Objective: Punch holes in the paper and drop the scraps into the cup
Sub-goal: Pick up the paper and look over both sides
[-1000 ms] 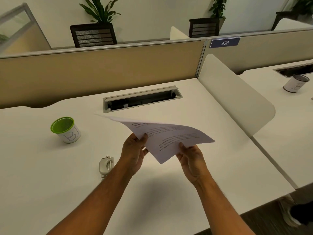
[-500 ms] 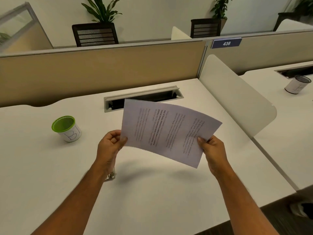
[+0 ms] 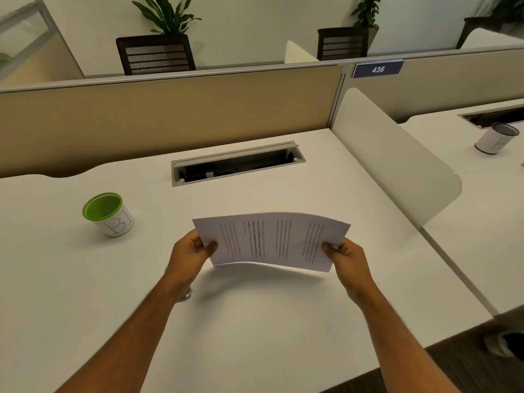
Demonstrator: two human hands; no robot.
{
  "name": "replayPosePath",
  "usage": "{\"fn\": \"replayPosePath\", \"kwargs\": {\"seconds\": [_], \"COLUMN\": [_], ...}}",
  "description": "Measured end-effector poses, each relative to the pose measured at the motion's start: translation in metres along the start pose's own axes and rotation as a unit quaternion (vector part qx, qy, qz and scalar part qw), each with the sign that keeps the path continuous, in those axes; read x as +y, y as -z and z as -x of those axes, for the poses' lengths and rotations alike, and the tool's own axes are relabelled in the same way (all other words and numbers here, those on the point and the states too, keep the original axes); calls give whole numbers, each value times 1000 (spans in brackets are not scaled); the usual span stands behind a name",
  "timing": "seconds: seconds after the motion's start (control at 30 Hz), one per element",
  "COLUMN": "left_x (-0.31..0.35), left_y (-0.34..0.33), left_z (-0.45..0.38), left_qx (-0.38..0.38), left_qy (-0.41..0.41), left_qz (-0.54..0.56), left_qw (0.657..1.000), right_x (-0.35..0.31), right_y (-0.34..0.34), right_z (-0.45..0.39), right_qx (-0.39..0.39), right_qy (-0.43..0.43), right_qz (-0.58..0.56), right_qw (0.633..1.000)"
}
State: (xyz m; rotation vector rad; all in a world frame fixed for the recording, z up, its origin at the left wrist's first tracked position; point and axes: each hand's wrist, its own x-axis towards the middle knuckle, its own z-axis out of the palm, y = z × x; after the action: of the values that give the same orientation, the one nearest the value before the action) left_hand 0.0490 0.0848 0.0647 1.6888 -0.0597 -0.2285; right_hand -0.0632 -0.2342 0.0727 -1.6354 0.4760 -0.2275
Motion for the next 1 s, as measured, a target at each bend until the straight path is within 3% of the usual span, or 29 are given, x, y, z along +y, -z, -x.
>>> {"fn": "replayPosePath", "kwargs": {"seconds": [0.17,0.67,0.87,1.0], "left_x": [-16,-4,0,0], "left_y": [-5,-6,-11,-18], "left_z": [10,20,16,20], "left_qx": [-20,-28,-2,14], "left_qy": [31,14,39,93], "left_qz": [-41,-96,-42,80], "left_qw": [999,995,998,992], "right_x": [18,31,28,37], "right_y": [-2,1,9,4], "right_z": [5,10,5,13], "right_qx": [-9,-41,-30,-25], "right_qy": [-38,-45,-40,-91], "right_qz": [-6,15,14,-86], "right_qw": [999,998,999,992]}}
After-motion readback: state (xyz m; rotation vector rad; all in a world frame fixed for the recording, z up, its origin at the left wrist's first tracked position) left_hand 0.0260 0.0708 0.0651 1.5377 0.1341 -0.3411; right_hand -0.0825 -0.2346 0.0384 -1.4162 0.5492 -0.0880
